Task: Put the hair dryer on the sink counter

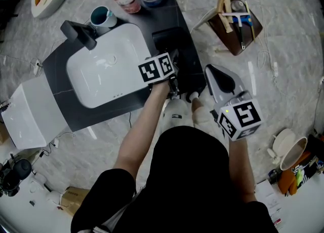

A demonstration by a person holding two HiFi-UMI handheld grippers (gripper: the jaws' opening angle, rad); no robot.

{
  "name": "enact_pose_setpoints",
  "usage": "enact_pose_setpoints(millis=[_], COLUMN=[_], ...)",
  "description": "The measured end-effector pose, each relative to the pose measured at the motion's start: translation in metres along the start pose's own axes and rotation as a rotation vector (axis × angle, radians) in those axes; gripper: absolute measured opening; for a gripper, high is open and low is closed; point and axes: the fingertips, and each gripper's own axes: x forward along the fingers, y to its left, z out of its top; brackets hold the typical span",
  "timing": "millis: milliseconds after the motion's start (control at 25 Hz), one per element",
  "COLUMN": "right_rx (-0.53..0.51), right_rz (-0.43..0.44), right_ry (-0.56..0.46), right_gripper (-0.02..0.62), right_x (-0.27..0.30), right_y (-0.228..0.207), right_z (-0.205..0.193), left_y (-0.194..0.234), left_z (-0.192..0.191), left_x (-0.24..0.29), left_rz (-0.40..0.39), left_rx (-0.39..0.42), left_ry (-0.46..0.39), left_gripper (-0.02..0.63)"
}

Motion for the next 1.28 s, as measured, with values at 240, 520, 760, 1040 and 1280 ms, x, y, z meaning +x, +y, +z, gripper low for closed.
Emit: enact_pose_setpoints(millis=[240,520,760,1040,1280], right_rx=[0.0,0.006,0.008,0.004,-0.005], right_rz=[-0.001,-0.002,0.003,0.011,0.018], right_ry=[-0.001,-0.01,-0.018,-0.041,-0.056], right_gripper=[0.011,0.011,0.011,0.011,0.011], right_x=[0.0,-0.002,-0.006,-0.018,-0.036], right_y=[0.003,0.008,0.01,0.014,0.018], right_z=[-0.001,-0.004,-0.006,-0.008,-0.014], left_y=[-0.001,-0.002,-0.001,0.001,0.002], left_z=[0.0,-0.002,-0.004,-0.011,-0.017], left_x=[-0.002,-0.004,-0.01,-0.021,-0.039], left_rz=[-0.01,-0.031,-0.034,-0.02,-0.003], left_rx=[0.007,0.032,0.019,0.02,0.002], left_ry=[0.0,0.015,0.011,-0.008,-0.061], left_gripper=[0.193,0.198,0.229,0.245,0.247])
